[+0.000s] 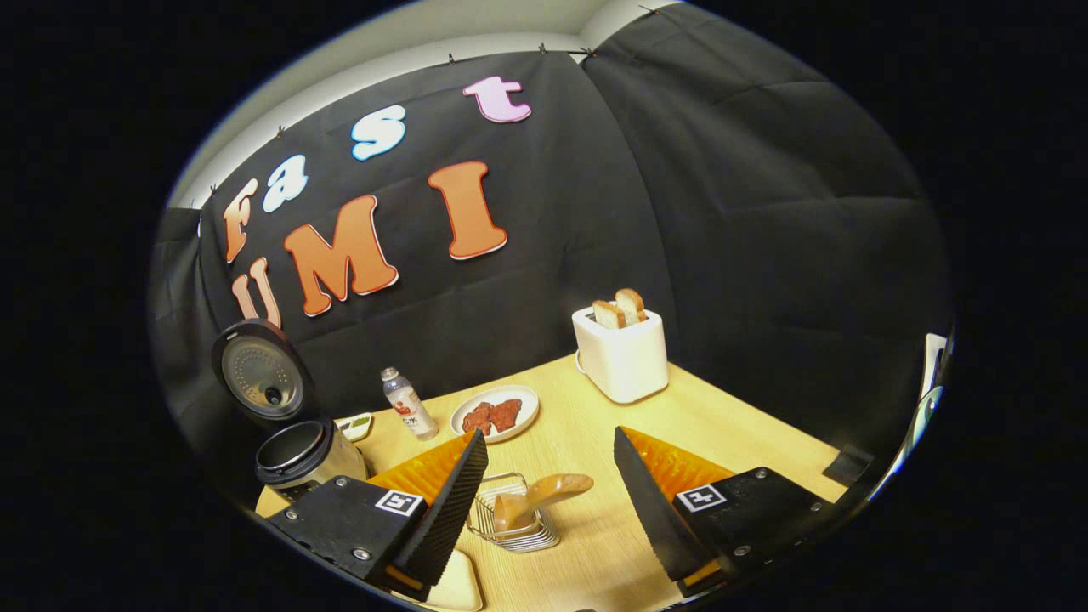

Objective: Close the left gripper, press the button to open the rice cooker; take a wooden spoon from the chopstick holder with the right hand, scoop a spoonful of rice and pour it into the rice cooker, then put the wooden spoon back into the chopstick holder.

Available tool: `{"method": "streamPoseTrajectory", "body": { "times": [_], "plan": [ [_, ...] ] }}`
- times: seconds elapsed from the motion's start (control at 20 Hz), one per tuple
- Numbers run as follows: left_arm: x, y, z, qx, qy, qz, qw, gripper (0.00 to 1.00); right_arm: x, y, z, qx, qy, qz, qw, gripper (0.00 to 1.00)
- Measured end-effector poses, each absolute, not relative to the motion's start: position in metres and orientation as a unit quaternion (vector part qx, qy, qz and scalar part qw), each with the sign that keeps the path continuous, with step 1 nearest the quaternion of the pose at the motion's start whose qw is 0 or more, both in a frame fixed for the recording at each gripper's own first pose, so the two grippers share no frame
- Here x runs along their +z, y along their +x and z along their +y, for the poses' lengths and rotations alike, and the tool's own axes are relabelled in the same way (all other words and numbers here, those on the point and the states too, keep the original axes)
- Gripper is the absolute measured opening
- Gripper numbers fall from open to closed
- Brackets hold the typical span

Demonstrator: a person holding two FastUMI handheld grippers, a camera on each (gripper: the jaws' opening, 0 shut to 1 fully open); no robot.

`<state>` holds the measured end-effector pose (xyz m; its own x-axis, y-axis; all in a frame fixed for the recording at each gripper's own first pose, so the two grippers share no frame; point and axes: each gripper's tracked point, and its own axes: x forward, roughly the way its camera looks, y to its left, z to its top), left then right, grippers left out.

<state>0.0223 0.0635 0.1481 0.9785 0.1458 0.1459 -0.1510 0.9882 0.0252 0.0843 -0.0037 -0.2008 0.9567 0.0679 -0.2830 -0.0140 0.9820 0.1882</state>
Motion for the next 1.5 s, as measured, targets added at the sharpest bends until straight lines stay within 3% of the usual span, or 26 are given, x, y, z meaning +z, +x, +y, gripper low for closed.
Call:
{"method": "streamPoseTrajectory", "body": {
  "times": [0.05, 0.3, 0.4, 0.45, 0.5, 0.55, 0.6, 0.65, 0.95, 1.0, 1.5],
  "plan": [
    [0.152, 0.014, 0.070, 0.090, 0.023, -0.077, 0.993, 0.98, -0.211, 0.086, -0.002, 0.022, 0.093, 0.156, 0.983, 0.93],
    [0.152, -0.003, 0.086, 0.128, 0.041, -0.076, 0.988, 0.99, -0.244, 0.092, 0.009, 0.034, 0.114, 0.192, 0.974, 0.94],
    [0.154, -0.006, 0.093, 0.136, 0.038, -0.079, 0.987, 1.00, -0.254, 0.094, 0.014, 0.038, 0.128, 0.210, 0.969, 0.87],
    [0.152, -0.008, 0.098, 0.141, 0.037, -0.078, 0.986, 1.00, -0.257, 0.095, 0.016, 0.039, 0.140, 0.217, 0.965, 0.75],
    [0.152, -0.008, 0.103, 0.147, 0.038, -0.076, 0.985, 0.99, -0.258, 0.099, 0.016, 0.034, 0.151, 0.222, 0.963, 0.75],
    [0.149, -0.010, 0.108, 0.153, 0.040, -0.072, 0.985, 0.99, -0.258, 0.102, 0.019, 0.037, 0.164, 0.226, 0.960, 0.58],
    [0.148, -0.010, 0.110, 0.156, 0.042, -0.069, 0.984, 0.98, -0.256, 0.103, 0.023, 0.043, 0.179, 0.231, 0.955, 0.55],
    [0.148, -0.008, 0.110, 0.157, 0.043, -0.068, 0.984, 0.98, -0.258, 0.103, 0.029, 0.053, 0.195, 0.240, 0.949, 0.43],
    [0.140, 0.002, 0.099, 0.130, 0.024, -0.063, 0.989, 0.99, -0.254, 0.116, 0.050, 0.062, 0.224, 0.250, 0.940, 0.08],
    [0.137, 0.005, 0.097, 0.125, 0.021, -0.061, 0.990, 0.99, -0.252, 0.117, 0.053, 0.066, 0.219, 0.253, 0.940, 0.12],
    [0.147, 0.010, 0.103, 0.091, 0.024, -0.069, 0.993, 0.99, -0.184, 0.101, 0.049, 0.064, 0.162, 0.194, 0.965, 0.11]
  ]
}}
